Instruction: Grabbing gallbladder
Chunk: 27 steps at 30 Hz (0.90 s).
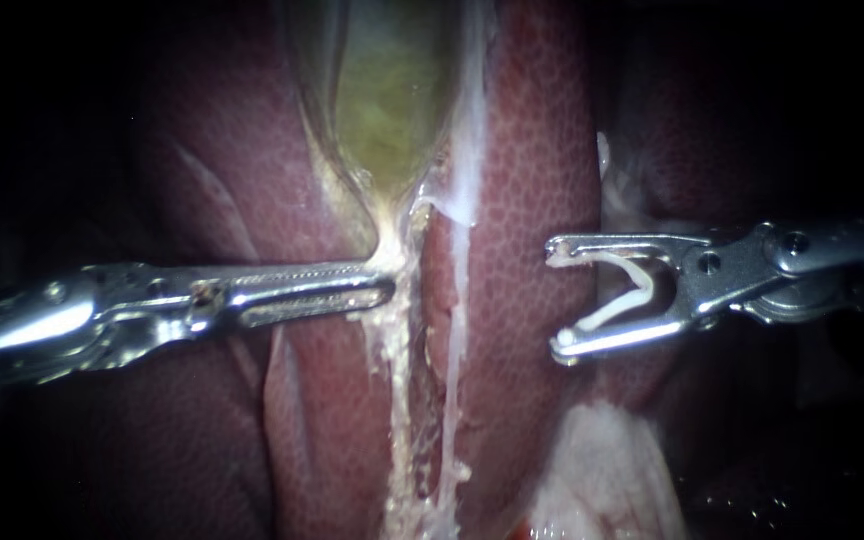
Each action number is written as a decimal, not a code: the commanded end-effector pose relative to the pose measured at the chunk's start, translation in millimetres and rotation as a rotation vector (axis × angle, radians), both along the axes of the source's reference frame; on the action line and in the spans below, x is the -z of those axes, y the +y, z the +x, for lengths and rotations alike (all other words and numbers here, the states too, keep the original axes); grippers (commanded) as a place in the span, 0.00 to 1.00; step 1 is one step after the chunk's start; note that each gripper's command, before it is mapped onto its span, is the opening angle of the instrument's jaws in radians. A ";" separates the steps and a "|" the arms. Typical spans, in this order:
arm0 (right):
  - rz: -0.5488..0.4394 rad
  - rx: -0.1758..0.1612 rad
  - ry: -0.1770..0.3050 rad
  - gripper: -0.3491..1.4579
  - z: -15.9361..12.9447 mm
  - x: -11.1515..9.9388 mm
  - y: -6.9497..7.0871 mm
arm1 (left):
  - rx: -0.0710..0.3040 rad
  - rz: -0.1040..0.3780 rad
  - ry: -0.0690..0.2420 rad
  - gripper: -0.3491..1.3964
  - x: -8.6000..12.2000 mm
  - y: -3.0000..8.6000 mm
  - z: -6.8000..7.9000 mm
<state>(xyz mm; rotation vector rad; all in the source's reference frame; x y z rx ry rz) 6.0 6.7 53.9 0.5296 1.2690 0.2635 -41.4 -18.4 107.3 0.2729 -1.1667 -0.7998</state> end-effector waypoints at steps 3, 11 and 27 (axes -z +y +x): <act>0.000 0.000 0.000 0.52 0.0 0.0 0.0 | -0.002 0.000 0.000 0.00 0.1 -0.1 0.2; 0.000 0.000 0.000 0.52 0.0 0.0 0.0 | -0.003 0.014 -0.004 0.00 2.6 1.4 2.6; 0.000 0.000 0.000 0.52 0.0 0.0 0.0 | 0.073 -0.001 -0.008 0.00 7.9 5.7 8.4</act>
